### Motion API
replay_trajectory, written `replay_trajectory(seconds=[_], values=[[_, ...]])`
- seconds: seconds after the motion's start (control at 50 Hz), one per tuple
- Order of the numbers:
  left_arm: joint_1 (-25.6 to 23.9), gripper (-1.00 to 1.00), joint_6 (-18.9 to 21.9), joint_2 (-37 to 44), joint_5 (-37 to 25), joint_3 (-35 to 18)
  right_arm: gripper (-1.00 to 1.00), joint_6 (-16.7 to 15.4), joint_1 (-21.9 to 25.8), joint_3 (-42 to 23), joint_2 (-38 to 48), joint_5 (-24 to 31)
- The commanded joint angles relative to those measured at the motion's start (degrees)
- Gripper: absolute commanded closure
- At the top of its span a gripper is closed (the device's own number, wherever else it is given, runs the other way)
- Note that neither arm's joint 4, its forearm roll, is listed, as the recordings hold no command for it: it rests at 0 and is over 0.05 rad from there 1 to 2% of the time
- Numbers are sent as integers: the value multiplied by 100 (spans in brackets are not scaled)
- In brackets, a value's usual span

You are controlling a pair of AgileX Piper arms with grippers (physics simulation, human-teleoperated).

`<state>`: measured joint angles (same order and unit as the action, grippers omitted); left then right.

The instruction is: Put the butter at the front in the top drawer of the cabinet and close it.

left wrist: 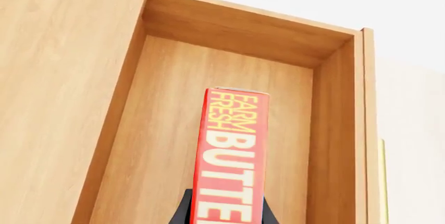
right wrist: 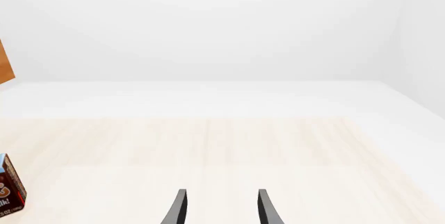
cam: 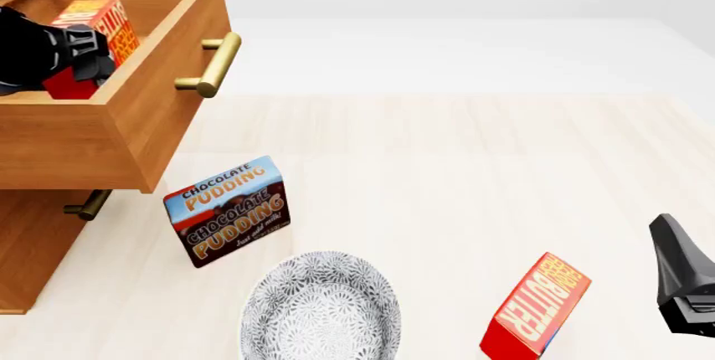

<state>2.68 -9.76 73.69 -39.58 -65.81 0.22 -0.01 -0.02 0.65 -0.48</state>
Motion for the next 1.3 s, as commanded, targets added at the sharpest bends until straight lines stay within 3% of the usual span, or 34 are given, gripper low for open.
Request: replay_trajectory(seconds=[0.02, 0.24, 0.26, 0.96, 1.3], values=[[-10, 100, 108, 71, 73, 20, -100, -5, 0, -2, -12, 11], [-33, 100, 71, 45, 30, -8, -100, -5, 0, -2, -12, 11], [-44, -100, 53, 53, 28, -27, -100, -5, 0, -2, -14, 11], [-153, -100, 81, -299, -616, -467, -100, -5, -1, -2, -13, 11], [-300, -100, 445, -736, -1353, -999, -100, -6, 2, -2, -13, 11]])
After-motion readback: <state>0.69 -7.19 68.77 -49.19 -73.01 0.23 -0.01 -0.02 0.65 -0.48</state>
